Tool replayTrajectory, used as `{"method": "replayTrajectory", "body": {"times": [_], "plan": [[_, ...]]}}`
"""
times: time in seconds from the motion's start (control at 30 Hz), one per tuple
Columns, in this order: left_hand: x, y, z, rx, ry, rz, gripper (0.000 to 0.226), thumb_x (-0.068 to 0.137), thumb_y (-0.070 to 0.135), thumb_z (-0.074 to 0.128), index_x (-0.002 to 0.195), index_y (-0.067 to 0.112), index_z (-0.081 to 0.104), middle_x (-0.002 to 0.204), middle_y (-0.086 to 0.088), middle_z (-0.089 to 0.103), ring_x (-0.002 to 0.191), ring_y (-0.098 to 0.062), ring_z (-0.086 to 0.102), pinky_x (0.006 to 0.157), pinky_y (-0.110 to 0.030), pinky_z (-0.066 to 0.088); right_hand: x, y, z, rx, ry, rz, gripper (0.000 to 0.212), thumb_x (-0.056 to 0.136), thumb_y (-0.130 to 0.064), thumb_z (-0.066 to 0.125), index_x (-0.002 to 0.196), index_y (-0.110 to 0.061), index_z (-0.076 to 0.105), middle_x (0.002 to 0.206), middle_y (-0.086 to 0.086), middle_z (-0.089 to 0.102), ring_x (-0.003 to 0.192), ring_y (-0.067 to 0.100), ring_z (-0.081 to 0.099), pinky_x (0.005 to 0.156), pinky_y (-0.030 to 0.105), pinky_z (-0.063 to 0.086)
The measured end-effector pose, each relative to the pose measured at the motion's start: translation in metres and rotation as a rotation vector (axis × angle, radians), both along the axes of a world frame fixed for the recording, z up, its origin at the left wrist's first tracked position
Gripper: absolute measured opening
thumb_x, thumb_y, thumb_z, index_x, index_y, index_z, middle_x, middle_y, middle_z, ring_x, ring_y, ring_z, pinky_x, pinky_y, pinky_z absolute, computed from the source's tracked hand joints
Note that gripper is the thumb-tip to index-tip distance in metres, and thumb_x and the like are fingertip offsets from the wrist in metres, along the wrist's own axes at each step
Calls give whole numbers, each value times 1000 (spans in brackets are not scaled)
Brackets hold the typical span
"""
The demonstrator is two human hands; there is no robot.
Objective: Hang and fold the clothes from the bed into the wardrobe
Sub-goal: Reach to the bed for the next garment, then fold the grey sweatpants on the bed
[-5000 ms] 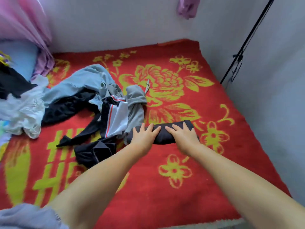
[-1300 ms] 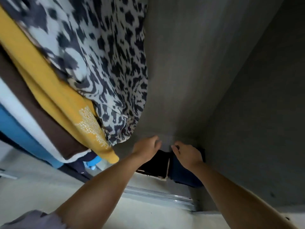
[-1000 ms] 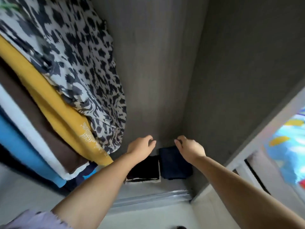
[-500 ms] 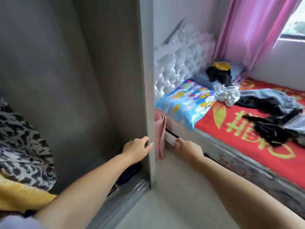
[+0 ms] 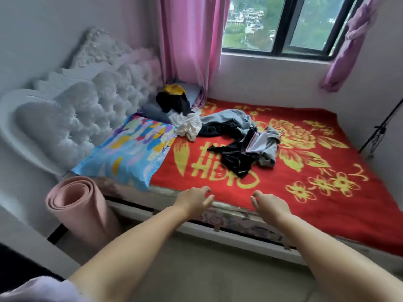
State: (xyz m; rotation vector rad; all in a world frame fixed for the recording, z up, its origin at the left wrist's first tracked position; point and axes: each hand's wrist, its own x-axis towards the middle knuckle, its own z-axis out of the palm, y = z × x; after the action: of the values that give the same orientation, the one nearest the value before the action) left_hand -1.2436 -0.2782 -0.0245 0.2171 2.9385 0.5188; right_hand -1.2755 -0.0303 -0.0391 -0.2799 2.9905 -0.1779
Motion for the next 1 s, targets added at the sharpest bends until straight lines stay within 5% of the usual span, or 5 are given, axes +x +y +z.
{"method": "replayTrajectory", "body": {"times": [0.27,0.63,1.0], "plan": [[-107,40,-23,-36,-68,-56,42,101,44,34,130,19,49,90,-1,67,68,-17,58,61,-31,46,-102,46,-24,11,-61,-74,36,102,-38,26,115,-15,51,98,9,67,87,29,63,62,32,43],[-322,15,-58,-93,-169,-163,38,101,42,34,122,17,54,93,-1,66,69,-18,61,47,-27,39,-253,34,-71,-6,-152,-213,34,103,-36,27,117,-16,51,106,7,66,93,29,63,65,33,42],[-437,80,-134,-116,-364,-246,37,100,39,35,125,18,52,102,-5,65,81,-25,62,54,-30,39,-336,83,-144,-35,-333,-374,31,101,-34,29,119,-19,50,112,5,66,99,28,62,78,35,49]]}}
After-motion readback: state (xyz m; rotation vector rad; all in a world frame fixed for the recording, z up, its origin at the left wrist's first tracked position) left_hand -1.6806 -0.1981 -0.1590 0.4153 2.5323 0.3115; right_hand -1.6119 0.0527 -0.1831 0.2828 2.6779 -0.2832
